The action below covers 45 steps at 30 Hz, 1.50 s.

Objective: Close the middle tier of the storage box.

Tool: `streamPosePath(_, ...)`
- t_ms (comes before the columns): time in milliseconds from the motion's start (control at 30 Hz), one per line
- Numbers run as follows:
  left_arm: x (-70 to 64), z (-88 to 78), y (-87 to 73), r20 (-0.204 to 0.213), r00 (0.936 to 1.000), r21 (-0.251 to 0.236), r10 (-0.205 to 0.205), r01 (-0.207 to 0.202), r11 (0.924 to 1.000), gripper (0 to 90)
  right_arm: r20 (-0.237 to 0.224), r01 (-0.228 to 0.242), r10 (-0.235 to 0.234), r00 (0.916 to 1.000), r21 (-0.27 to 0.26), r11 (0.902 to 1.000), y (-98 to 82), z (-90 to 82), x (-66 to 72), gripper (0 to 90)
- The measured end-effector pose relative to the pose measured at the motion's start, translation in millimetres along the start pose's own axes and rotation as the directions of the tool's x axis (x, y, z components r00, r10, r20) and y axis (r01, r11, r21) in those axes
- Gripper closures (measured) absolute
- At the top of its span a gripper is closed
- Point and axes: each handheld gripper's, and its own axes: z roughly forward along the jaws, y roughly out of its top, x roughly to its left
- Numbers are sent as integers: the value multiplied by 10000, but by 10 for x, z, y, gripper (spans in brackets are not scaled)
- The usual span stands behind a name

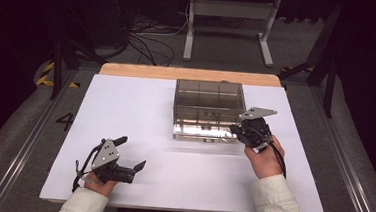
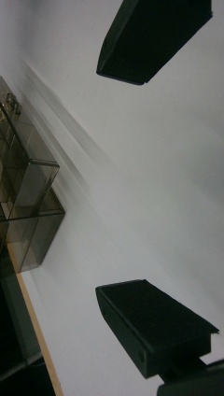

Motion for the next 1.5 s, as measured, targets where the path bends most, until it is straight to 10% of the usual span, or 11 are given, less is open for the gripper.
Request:
streamPosePath(433, 0, 3, 0, 4, 10000, -11, -12, 12, 10000, 8, -604, 585, -573, 9965, 182, 9981, 16, -40, 110, 900)
streamPosePath(733, 1, 4, 0, 2, 10000, -18, -22, 22, 10000, 8, -1456, 1545, -1428, 9790, 725, 9853, 14, 5, 220, 900)
streamPosePath(1500, 1, 2, -1, 27, 10000, -16, -62, 62, 10000, 8, -1498, 2175, -1909, 9701, 1877, 9579, -85, 247, 341, 900)
